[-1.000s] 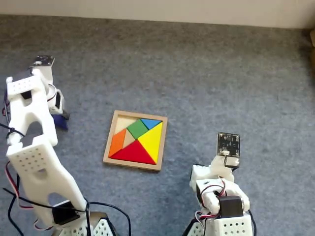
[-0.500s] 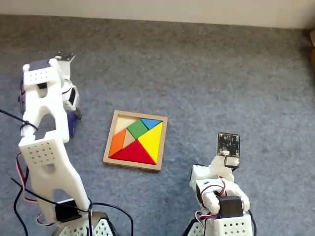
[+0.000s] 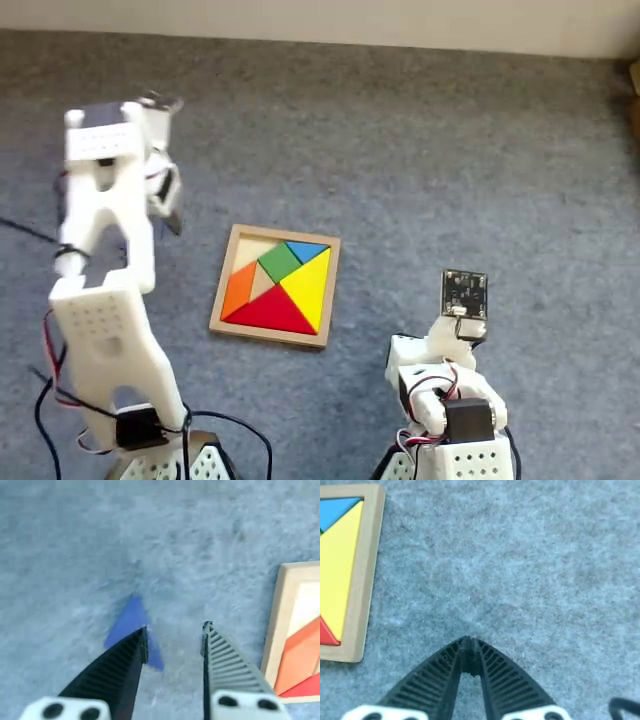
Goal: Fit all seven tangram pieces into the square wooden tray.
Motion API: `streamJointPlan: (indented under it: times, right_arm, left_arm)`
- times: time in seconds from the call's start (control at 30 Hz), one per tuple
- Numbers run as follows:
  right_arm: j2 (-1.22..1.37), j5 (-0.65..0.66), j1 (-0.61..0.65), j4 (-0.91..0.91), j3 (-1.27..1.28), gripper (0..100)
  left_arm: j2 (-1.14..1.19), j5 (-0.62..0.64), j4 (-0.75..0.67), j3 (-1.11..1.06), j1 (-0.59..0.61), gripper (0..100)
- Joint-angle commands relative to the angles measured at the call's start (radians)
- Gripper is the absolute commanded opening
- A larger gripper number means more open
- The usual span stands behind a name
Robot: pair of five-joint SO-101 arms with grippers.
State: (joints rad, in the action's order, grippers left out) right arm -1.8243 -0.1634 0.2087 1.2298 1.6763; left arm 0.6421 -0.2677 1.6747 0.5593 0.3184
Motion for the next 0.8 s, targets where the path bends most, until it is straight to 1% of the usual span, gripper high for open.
streamJointPlan:
  times: [0.0,0.1,0.13,0.23,0.3,0.77]
  right_arm:
    - [-0.016,0.009,-0.002,0.005,0.128,0.4]
    - [-0.016,0.009,-0.002,0.005,0.128,0.4]
    - [-0.016,0.009,-0.002,0.005,0.128,0.4]
    - [-0.016,0.009,-0.002,0.005,0.128,0.4]
    - [-0.016,0.009,-0.002,0.005,0.128,0.4]
    - [-0.016,0.009,-0.002,0.005,0.128,0.4]
  left_arm:
    - [-0.117,0.005,0.041,0.048,0.093,22]
    - [-0.113,0.005,0.052,0.047,0.166,31]
    - [-0.104,0.005,0.049,0.047,0.188,32]
    - [-0.053,-0.009,0.043,0.048,0.219,31]
    - [-0.018,-0.041,0.044,0.048,0.217,32]
    - [0.147,-0.04,0.041,0.051,0.128,31]
